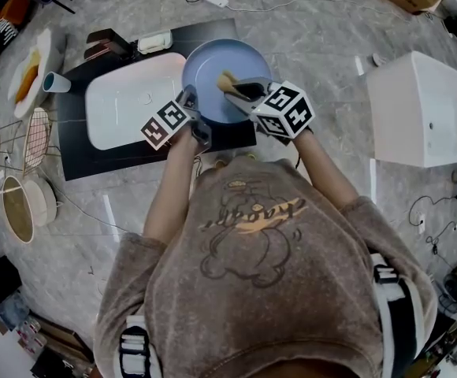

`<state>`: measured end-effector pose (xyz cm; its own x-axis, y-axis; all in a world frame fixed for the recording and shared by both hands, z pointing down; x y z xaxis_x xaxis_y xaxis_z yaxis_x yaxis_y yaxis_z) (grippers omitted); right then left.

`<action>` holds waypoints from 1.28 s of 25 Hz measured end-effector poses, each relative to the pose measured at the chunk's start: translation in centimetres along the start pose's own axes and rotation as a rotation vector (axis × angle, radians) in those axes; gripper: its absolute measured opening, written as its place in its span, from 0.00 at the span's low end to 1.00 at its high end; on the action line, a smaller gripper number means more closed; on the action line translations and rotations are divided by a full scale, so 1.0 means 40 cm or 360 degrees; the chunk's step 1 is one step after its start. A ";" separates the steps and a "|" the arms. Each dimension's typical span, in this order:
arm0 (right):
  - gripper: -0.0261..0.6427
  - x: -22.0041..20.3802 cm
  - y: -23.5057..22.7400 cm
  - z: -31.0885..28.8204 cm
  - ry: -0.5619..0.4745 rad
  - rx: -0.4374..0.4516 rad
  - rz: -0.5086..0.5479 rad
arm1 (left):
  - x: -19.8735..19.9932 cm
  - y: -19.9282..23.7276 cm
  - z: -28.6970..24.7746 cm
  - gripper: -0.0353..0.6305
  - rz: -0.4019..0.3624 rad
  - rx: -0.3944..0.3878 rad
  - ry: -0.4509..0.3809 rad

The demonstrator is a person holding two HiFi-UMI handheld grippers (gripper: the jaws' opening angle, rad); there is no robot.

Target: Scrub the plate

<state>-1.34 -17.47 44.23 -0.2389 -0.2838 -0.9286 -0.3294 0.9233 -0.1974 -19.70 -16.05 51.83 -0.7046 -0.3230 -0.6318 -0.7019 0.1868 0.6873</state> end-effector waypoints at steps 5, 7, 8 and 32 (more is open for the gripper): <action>0.12 0.000 -0.035 0.064 -0.0125 -0.0131 -0.0074 | -0.018 0.040 -0.013 0.13 -0.0043 0.0042 0.0055; 0.12 -0.006 -0.053 0.087 -0.0151 -0.0181 -0.0101 | -0.029 0.061 -0.020 0.13 -0.0037 0.0060 0.0078; 0.12 -0.009 -0.061 0.098 -0.0162 -0.0205 -0.0114 | -0.036 0.073 -0.022 0.13 -0.0029 0.0071 0.0090; 0.12 -0.085 -0.071 0.187 -0.0233 -0.0394 -0.0260 | -0.112 0.182 -0.070 0.15 -0.0388 0.0390 0.0394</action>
<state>7.26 -17.20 45.62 -0.0367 -0.3659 -0.9299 -0.5690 0.7726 -0.2816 -21.37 -15.85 60.66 -0.4896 -0.5926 -0.6396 -0.8700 0.2826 0.4041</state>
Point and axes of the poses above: the fingertips, and each gripper's own axes: z backward along the fingers, y to its left, x out of its top, the point moved 7 cm from there along z, backward along the fingers, and after that the axes turned 10 degrees about -y, right-handed, at the moved point
